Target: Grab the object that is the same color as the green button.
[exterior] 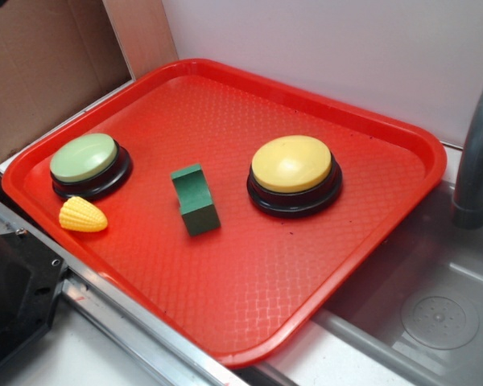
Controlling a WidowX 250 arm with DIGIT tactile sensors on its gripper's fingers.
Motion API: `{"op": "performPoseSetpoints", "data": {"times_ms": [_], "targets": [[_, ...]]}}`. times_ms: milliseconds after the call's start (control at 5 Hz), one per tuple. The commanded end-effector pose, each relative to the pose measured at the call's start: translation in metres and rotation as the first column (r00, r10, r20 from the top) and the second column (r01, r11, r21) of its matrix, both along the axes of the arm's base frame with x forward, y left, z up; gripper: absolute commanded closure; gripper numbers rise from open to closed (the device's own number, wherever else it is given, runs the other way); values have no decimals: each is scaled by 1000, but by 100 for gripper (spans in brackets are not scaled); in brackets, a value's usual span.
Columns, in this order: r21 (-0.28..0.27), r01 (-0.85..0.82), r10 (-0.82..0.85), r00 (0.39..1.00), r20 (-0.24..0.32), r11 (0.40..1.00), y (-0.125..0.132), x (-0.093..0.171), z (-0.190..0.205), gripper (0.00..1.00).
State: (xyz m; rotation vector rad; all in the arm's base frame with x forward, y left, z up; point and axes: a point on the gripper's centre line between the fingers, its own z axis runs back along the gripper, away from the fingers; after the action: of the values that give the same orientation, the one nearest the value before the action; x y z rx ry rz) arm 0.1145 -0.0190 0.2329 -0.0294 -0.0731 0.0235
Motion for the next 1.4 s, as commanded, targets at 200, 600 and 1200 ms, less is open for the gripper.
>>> {"op": "performPoseSetpoints", "data": {"times_ms": [200, 600, 1200], "targets": [[-124, -344, 350, 936, 29, 931, -1, 15, -21, 0], [-170, -587, 601, 798, 43, 792, -8, 38, -61, 0], [-193, -756, 780, 610, 137, 625, -11, 76, -126, 0]]}}
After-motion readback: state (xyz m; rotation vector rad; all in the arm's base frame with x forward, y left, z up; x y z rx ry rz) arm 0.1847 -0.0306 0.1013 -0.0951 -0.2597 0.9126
